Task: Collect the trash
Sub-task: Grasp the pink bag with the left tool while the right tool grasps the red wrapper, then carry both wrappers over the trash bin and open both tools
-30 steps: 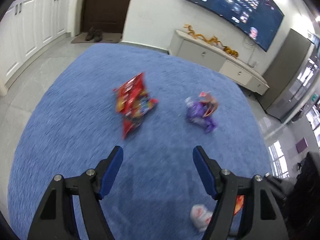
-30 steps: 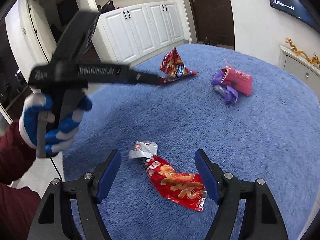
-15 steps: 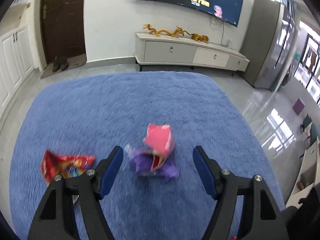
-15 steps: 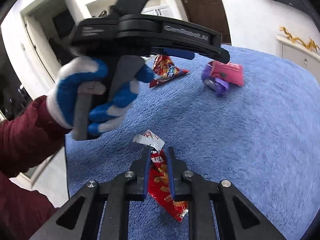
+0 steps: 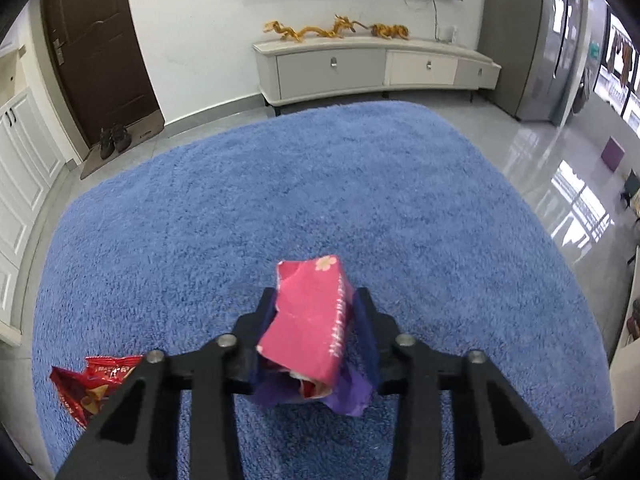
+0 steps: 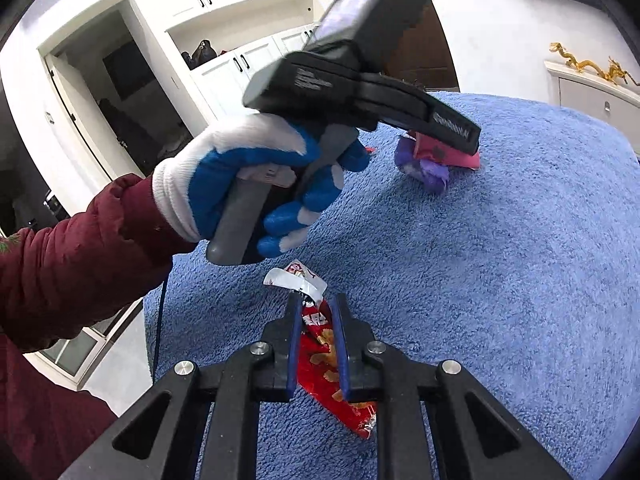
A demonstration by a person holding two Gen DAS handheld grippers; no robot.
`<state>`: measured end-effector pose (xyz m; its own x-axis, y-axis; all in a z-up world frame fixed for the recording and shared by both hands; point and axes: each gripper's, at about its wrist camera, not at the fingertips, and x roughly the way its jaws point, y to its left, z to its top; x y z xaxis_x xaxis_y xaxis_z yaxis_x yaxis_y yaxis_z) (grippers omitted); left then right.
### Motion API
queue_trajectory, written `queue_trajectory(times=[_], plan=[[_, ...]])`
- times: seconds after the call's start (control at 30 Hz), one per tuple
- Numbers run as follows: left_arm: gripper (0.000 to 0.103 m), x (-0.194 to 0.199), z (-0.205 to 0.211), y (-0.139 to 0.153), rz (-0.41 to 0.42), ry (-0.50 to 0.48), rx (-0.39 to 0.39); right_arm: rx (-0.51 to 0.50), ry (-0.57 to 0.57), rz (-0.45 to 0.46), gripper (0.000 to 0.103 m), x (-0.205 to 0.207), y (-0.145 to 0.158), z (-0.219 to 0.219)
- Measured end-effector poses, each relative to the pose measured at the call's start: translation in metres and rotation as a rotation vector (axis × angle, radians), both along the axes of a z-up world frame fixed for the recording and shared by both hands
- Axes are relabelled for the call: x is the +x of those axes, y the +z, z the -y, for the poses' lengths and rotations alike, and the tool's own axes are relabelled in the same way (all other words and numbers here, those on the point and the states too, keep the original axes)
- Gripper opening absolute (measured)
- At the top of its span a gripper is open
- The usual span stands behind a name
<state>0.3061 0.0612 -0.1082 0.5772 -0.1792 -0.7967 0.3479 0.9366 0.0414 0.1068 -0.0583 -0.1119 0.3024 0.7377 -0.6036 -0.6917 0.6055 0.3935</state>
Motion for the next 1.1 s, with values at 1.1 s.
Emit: queue_trajectory(times=[1.1], plan=[[0.029,-0.146,-0.033,0.114,0.142,-0.012,-0.274,0.082,-0.301,0.144,0.008,-0.096,0.082,0.098]])
